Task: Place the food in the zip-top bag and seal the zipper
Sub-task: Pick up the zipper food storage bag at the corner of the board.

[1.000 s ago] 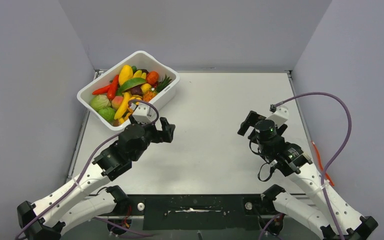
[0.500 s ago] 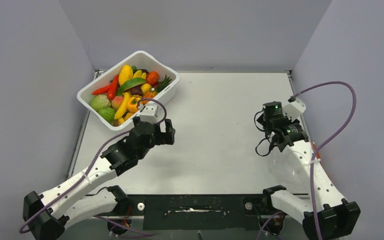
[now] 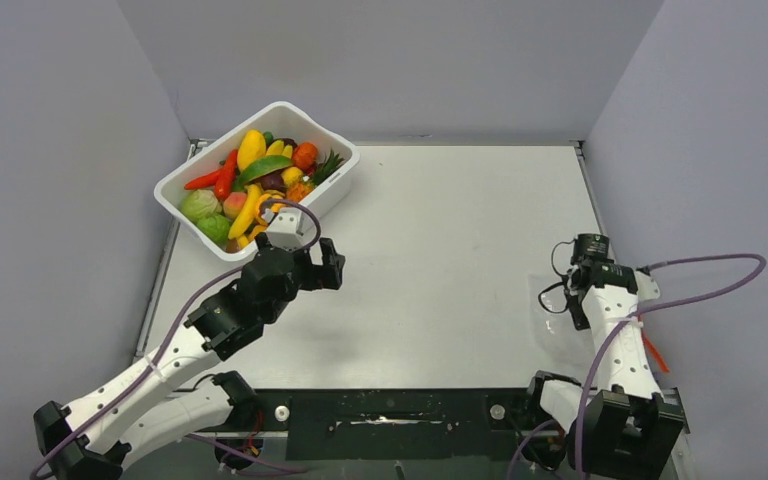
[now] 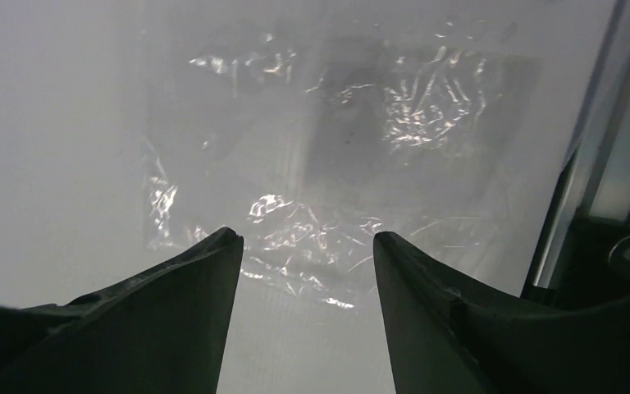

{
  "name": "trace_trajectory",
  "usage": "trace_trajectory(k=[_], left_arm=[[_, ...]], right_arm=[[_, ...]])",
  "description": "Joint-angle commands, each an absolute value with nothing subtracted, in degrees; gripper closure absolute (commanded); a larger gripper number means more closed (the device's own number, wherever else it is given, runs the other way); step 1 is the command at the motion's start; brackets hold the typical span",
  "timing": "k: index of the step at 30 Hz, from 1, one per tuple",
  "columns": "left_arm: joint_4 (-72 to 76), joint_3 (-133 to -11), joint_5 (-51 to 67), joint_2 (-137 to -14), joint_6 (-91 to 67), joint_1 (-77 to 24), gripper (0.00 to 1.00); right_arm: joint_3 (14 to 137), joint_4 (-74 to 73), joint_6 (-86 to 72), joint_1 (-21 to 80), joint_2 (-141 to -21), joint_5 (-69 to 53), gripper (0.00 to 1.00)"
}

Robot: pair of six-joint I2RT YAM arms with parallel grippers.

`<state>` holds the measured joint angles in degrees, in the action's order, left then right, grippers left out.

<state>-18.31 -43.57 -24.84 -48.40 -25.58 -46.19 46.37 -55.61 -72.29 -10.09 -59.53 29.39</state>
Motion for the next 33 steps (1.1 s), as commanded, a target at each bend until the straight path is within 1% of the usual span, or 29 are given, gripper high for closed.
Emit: trace_trajectory(k=[1,5,9,15,22,27,28,29,32,33], left_arm=[[-13.78,-42.89,-25.83,-44.54,-24.21,-46.49,0.03],[-12.92,-41.62,-26.73,-42.09,-23.78,-46.49,0.03],[-11.76,-40.89,-26.34,-40.39,-22.90,-46.49,0.03],[-10.72,-40.13,-25.80,-38.67,-21.39,-46.47,0.03],[-11.24,-39.84,-25.47,-37.97,-21.26,-46.45,0.03],[-11.12,-39.80,-24.53,-37.55,-21.27,-46.49,0.03],[-11.16,-39.81,-24.67,-37.41,-21.17,-46.48,0.03],[-11.12,-39.73,-24.70,-37.37,-21.18,-46.48,0.03],[-11.08,-39.54,-24.76,-37.03,-20.95,-46.49,0.03],[-11.07,-39.47,-24.64,-36.88,-20.78,-46.49,0.03]], right_arm=[[42.75,-58.17,-77.55,-18.52,-55.41,28.26,0.39],[39.30,-57.75,-76.36,-26.28,-53.44,25.74,0.40],[37.35,-57.73,-74.84,-34.30,-53.86,26.77,0.40],[36.39,-55.47,-71.75,-44.56,-53.98,25.40,0.36],[33.82,-51.56,-72.92,-46.12,-54.78,23.97,0.36],[29.49,-47.18,-74.45,-46.31,-54.53,19.96,0.41],[28.25,-46.27,-74.58,-46.32,-54.38,19.16,0.43],[27.54,-45.29,-74.58,-46.32,-54.25,18.61,0.47],[26.39,-42.93,-73.56,-46.24,-53.26,17.73,0.82],[26.44,-42.82,-73.01,-46.19,-52.82,17.67,0.92]])
